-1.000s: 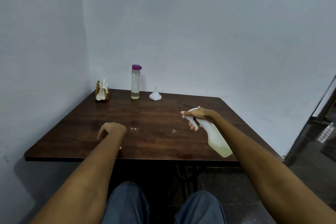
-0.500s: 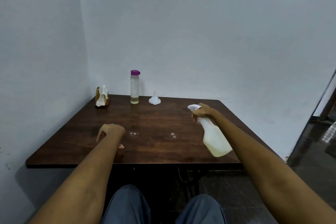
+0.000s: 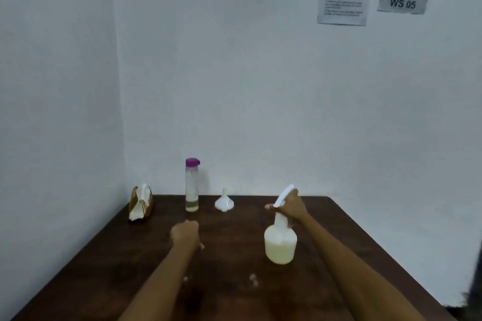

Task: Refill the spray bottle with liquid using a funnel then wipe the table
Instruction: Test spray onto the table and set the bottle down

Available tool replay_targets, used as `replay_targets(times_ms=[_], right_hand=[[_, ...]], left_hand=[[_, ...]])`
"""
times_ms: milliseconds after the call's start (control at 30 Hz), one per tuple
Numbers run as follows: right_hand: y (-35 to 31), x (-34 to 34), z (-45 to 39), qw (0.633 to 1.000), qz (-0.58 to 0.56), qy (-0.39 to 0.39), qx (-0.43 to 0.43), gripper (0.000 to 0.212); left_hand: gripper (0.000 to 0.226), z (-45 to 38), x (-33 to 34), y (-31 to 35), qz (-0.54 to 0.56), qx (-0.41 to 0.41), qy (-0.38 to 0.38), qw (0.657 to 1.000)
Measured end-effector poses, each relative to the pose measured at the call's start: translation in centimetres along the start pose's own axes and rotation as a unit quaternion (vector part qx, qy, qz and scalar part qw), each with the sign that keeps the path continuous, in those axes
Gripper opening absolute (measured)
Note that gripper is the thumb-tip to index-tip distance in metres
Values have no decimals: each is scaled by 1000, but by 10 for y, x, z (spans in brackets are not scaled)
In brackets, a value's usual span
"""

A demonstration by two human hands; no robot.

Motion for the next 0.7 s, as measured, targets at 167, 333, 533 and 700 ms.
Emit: replay_targets(times_ms=[167,333,533,700], right_hand=[[-6,14,-59,980,-124,137,80,93],[1,41,-115,953,-209,167,143,83],[12,49,-177,962,-176,174,112,92],[60,76,-200,988,-122,80,56,70]], left_hand=[[44,-50,25,50,167,80,15,983],[83,-91,35,134,414,175,-5,893],[101,-145,36,231,345,190,13,919],[55,-191,28,242,328,134,104,929]])
Point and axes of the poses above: each hand's wrist, its own z-axis away from the middle knuckle, its own x-axis out of the palm, y = z × x, the point moved 5 cm from there along -z, towards the middle knuckle, and after that the axes turned 1 degree about -x, right-handed, at the moved point
